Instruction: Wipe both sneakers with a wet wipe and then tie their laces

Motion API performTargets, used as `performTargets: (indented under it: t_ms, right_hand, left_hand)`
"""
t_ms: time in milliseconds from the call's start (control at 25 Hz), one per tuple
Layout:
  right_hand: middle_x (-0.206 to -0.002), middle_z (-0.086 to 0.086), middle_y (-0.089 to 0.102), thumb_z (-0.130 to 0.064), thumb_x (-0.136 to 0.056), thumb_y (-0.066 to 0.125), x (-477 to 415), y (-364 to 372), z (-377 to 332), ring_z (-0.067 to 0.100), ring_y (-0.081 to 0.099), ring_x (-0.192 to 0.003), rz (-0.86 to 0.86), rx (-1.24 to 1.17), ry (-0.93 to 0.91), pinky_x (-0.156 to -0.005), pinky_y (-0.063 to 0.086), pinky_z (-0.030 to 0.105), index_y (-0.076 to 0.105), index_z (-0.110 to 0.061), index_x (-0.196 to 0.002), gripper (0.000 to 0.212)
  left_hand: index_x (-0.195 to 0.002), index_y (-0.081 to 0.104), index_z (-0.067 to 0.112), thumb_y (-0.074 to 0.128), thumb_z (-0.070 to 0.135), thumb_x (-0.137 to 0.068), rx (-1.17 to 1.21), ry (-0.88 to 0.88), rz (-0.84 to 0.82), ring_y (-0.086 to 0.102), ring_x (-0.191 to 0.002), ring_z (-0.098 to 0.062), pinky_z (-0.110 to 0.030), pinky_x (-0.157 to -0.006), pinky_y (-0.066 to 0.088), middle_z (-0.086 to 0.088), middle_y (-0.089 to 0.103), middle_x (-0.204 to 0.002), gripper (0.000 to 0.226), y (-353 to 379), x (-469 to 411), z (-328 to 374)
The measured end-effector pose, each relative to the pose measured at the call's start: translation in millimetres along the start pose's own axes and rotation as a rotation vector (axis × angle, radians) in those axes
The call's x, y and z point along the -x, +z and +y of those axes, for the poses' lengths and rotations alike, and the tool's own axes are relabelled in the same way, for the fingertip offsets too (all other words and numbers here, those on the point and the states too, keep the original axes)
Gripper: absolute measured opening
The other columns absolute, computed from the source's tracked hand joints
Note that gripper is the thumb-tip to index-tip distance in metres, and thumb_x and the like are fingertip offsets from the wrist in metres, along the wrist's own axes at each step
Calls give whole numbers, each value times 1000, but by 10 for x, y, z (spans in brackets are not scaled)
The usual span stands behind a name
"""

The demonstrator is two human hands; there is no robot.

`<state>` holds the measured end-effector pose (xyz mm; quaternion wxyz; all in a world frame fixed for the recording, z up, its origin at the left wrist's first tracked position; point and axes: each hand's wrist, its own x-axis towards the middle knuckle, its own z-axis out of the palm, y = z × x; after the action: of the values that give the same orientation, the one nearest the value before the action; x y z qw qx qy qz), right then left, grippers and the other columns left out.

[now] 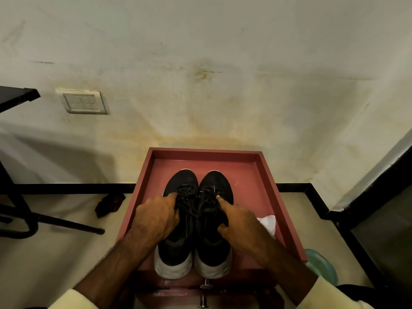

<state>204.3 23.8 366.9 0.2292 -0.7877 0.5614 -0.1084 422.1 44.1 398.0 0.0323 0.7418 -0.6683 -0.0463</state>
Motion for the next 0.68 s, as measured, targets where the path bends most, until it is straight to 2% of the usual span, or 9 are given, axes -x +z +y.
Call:
performTargets:
  t_ms: [160,280,360,480,680]
  right_hand:
    - [-125,11,66,-22,-94,65,-1,3,4,28,66,-114,-1,7,8,-99,56,38,19,-25,-166,85]
    - [-124,11,66,-24,-94,66,-9,23,9,28,67,-113,1,28,13,-99,57,38,19,-26,-166,86]
    - [-126,11,66,-23,-94,66,-15,29,14,28,67,-115,1,16,16,-101,57,39,20,-26,-166,86]
    - [-127,11,66,-23,-94,66,-18,19,10,28,66,-116,-7,8,16,-102,56,39,20,-25,-166,86]
    - [-128,12,64,-25,-96,66,-16,-3,-25,30,65,-116,-23,52,26,-101,56,40,18,-26,-166,85]
  left_hand:
    - [-141,50,30,37,42,-105,-12,-13,-6,64,-85,-21,-32,-70,45,-1,71,-106,40,2,-6,1]
    - [-143,48,29,36,41,-106,-28,-19,-19,51,-76,-16,-31,-69,45,0,65,-94,41,-24,11,20]
    - [-145,46,28,36,40,-106,-34,-14,-24,53,-77,-17,-32,-70,45,1,57,-89,42,-34,11,24]
    - [-145,46,28,36,41,-106,-29,-6,-22,64,-88,-21,-33,-72,48,-1,68,-101,42,-21,-5,19]
    - [-142,47,27,37,40,-105,-81,-19,-26,60,-84,-20,-32,-70,43,-2,70,-106,41,-15,-21,23]
